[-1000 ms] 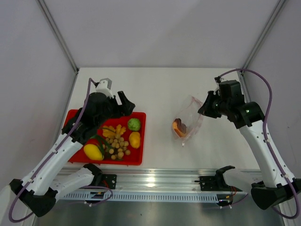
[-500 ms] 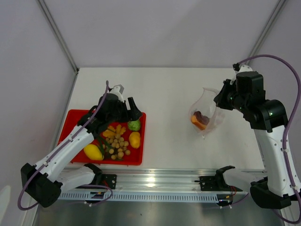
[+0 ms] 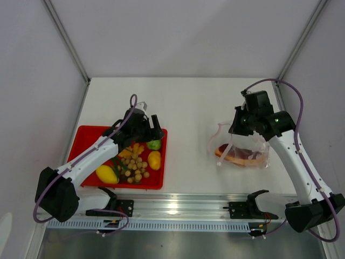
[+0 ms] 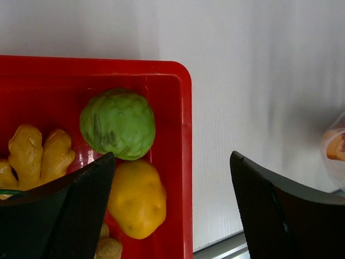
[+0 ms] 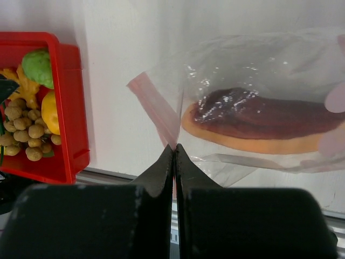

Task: Place the food in the zip-top bag and seal the zipper
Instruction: Pick up the fake fruit from the bin.

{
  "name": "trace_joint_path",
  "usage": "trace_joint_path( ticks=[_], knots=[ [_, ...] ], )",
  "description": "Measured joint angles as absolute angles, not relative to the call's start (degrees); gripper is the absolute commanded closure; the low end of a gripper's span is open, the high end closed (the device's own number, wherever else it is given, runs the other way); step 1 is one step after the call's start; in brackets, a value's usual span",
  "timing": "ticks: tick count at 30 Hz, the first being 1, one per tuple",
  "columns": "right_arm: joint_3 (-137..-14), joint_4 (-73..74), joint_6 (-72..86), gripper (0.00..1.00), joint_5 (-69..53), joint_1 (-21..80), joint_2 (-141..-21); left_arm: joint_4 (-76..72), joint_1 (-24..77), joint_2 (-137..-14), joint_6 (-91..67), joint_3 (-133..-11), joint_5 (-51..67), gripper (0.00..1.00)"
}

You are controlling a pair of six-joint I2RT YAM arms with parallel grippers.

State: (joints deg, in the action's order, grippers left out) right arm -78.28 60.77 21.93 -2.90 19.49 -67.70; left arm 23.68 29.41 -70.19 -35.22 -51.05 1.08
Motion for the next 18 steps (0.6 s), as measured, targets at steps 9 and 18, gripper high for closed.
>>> trace_joint_path(
  ticks=[9, 18],
  knots=[
    [-78.1, 58.3, 22.2, 1.00, -3.8, 19.5, -67.5, 21.1, 28.4, -72.1, -39.3, -47.8, -4.2, 0.10],
    [-78.1, 58.3, 22.2, 1.00, -4.2, 19.5, -66.4, 18.2, 25.6, -74.3, -42.4, -44.9, -4.0, 0.13]
  ],
)
